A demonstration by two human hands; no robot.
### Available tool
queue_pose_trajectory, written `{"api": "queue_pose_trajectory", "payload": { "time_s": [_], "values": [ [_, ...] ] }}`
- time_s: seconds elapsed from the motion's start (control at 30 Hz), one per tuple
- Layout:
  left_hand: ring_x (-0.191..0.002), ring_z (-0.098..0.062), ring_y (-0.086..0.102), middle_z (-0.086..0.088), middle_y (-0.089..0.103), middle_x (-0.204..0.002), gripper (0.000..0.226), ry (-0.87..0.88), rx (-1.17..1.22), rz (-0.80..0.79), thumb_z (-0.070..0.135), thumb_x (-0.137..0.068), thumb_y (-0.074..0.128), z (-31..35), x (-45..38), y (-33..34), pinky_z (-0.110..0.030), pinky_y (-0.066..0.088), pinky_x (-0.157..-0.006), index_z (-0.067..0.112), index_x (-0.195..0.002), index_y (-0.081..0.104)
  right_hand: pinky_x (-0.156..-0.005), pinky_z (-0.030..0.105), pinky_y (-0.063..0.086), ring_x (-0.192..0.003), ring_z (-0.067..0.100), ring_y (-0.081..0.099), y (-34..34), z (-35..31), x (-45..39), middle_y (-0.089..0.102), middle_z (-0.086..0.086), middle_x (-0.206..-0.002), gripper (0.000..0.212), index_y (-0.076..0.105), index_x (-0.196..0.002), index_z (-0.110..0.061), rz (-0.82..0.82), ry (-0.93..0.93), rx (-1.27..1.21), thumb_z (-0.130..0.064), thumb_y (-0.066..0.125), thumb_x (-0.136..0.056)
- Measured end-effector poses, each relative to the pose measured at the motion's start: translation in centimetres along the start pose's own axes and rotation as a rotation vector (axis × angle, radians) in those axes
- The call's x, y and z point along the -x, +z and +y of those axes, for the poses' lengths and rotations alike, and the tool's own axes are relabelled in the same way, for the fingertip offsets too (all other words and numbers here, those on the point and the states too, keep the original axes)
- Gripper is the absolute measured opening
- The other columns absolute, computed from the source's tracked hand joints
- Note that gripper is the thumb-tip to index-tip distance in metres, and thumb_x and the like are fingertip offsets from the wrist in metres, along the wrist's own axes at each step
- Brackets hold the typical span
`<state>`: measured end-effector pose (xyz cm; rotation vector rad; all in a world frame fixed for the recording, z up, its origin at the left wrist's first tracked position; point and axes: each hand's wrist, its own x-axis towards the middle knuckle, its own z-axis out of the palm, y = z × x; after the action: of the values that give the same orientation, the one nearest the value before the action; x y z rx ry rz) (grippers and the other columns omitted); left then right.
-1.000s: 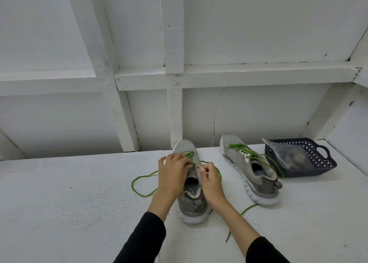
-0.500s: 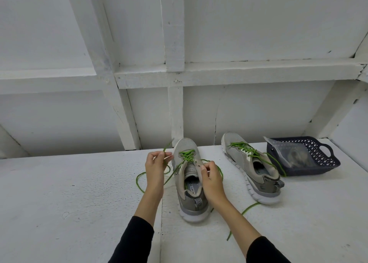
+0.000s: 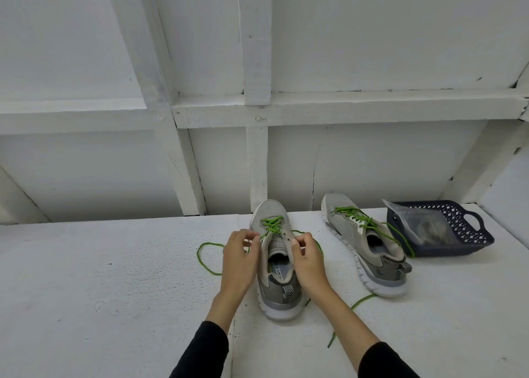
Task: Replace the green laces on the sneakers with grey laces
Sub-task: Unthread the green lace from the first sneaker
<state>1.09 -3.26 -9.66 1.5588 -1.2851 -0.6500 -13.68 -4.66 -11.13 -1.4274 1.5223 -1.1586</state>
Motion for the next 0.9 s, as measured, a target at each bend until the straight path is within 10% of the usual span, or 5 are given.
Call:
{"api": "queue_pose_trajectory", "payload": {
  "time_s": [0.4,0.9],
  "values": [
    [-0.084,-0.017,0.062,0.005,0.066,-0.093,0.015,-0.004,-0.414,-0.043,0.034,-0.091,0.061,2.5,-2.0,1.1,-0.034,0.051,-0.072,0.021,-0.095,0.065,-0.061,0.030,0.047,-0.071,0.017,0.059,0.3,-2.9,-2.4,0.064,-0.002,-0.076,0.020,0.058,-0.075,-0.019,0.019,-0.037,0.368,-0.032,0.061,-0.090],
    [-0.072,-0.001,0.062,0.008,0.068,-0.073,0.012,-0.219,-0.081,0.015,0.026,-0.087,0.070,1.5,-1.8,-0.6,-0.018,0.046,-0.065,0.015,-0.085,0.076,-0.051,0.025,0.036,-0.058,0.020,0.047,-0.9,-2.9,-2.5,0.062,0.017,-0.061,0.037,0.063,-0.065,0.005,0.126,0.130,0.232,-0.024,0.065,-0.088]
  ]
}}
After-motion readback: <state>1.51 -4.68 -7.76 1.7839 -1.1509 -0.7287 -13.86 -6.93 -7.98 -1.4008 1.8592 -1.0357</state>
